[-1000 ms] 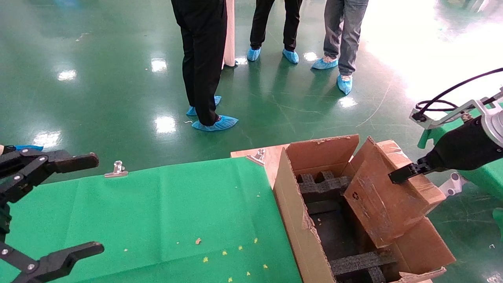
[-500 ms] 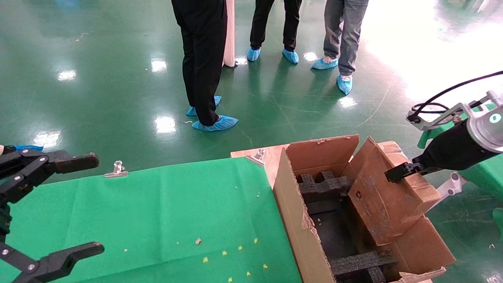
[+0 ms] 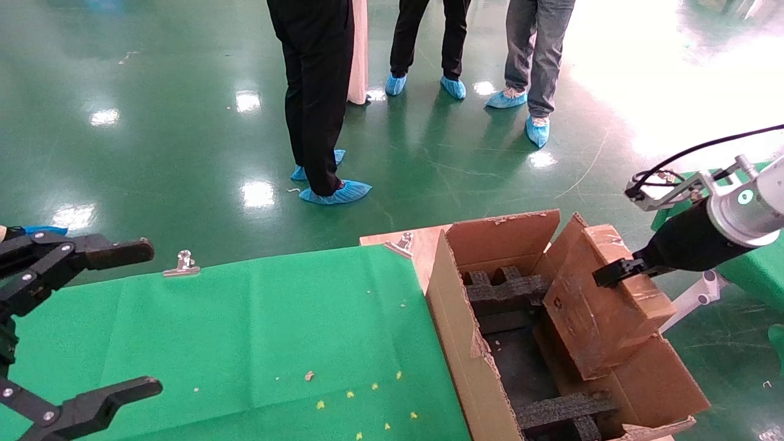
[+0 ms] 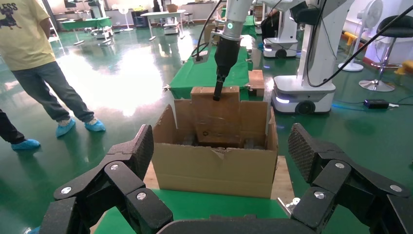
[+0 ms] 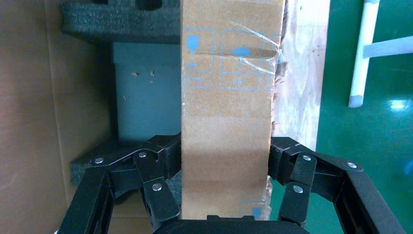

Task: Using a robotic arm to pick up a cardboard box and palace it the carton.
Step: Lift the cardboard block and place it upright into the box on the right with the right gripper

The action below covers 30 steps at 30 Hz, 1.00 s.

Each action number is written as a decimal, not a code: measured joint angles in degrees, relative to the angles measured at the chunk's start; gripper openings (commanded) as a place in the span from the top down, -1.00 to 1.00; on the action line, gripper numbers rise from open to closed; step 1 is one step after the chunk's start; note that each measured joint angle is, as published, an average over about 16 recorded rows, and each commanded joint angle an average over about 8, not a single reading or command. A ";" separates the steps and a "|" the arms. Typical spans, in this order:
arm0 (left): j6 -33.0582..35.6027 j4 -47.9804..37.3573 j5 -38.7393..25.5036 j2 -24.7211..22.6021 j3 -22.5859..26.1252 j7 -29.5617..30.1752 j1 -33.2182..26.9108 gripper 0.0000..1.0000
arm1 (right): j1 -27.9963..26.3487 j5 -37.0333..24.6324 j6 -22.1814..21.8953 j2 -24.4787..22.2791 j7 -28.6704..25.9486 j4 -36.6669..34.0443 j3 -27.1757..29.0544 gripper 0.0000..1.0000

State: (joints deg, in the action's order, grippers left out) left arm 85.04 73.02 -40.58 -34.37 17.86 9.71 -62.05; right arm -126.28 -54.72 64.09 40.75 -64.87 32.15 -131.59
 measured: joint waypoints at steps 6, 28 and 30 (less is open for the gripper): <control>-0.01 0.00 0.01 0.00 0.01 -0.01 0.00 -1.00 | 2.25 0.58 -1.25 0.43 0.67 -0.58 0.23 1.00; -0.02 0.00 0.04 0.02 0.06 -0.03 -0.01 -1.00 | 10.56 3.48 -4.29 2.41 4.72 -4.08 1.66 1.00; -0.03 0.00 0.04 0.02 0.06 -0.03 -0.01 -1.00 | 11.26 3.81 -4.42 2.63 5.10 -4.57 1.84 1.00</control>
State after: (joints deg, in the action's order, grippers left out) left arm 85.01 73.02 -40.54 -34.34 17.92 9.68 -62.06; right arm -115.02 -50.90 59.67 43.38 -59.77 27.58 -129.76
